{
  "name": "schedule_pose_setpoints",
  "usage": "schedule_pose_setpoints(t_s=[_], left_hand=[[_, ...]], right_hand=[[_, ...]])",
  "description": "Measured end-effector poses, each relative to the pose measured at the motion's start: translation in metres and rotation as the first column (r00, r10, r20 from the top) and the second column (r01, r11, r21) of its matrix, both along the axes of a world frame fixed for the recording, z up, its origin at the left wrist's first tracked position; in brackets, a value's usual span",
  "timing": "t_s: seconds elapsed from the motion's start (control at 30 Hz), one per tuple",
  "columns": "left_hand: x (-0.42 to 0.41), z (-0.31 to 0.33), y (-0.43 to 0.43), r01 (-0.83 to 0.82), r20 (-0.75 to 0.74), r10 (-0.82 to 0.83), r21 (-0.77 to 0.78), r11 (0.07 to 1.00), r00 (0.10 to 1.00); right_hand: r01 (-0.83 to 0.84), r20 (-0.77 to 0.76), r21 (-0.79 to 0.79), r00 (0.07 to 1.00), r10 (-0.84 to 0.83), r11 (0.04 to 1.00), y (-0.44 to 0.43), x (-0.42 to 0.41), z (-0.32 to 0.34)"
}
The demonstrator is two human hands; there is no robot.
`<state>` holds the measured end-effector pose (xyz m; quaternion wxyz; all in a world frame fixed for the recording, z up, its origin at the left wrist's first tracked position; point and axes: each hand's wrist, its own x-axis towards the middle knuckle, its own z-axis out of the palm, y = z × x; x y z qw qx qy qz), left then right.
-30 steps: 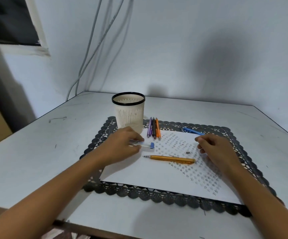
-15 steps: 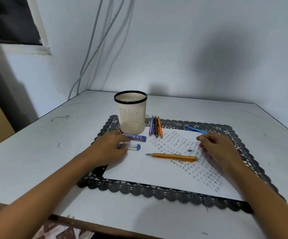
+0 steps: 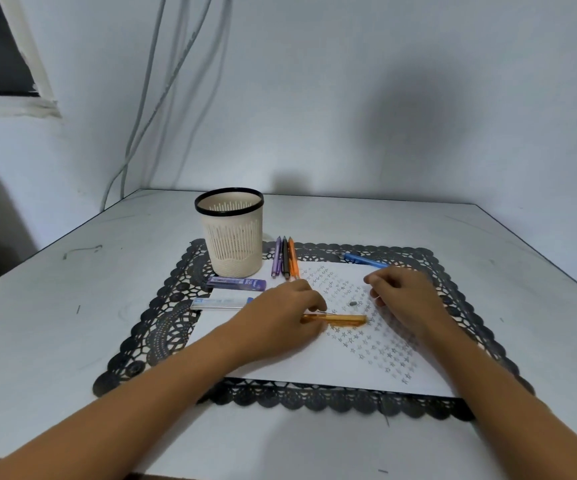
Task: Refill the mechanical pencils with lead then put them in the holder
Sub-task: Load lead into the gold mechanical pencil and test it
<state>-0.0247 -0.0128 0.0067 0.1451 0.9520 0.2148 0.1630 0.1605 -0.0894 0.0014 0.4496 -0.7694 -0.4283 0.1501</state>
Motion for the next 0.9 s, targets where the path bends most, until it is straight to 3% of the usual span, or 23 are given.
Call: schedule_pose_setpoints(t_s=[0.2,0.4,0.63,0.73,0.9], left_hand=[[0.005,-0.008,-0.001,-0.007,0.052,0.006,0.025,1.000,0.999],[-0.002,-0.011,0.004,-0.034,0.157,0.035,-0.010,0.999,0.987],[-0.017,-0.003,0.024,-0.143,0.272,0.168,-0.109,0.984,0.948],[-0.018,-0.004,0.027,-0.167,0.279,0.201,-0.140,0.976,0.939],[-0.017,-0.004,0.026,-0.169,0.271,0.207,-0.156,0.973,0.940]], right_hand=[[-0.002,-0.023,0.005,1.000,0.002,1.000,0.000,-0.002,0.001],[-0.084,0.110,-0.039,0.990,0.088,0.996,-0.003,-0.001,0.008],[-0.283,0.327,-0.299,0.867,0.377,0.911,-0.014,-0.009,0.016],[-0.276,0.430,-0.370,0.796,0.427,0.887,-0.014,-0.012,0.014],[-0.270,0.466,-0.370,0.774,0.429,0.889,-0.012,-0.014,0.013]])
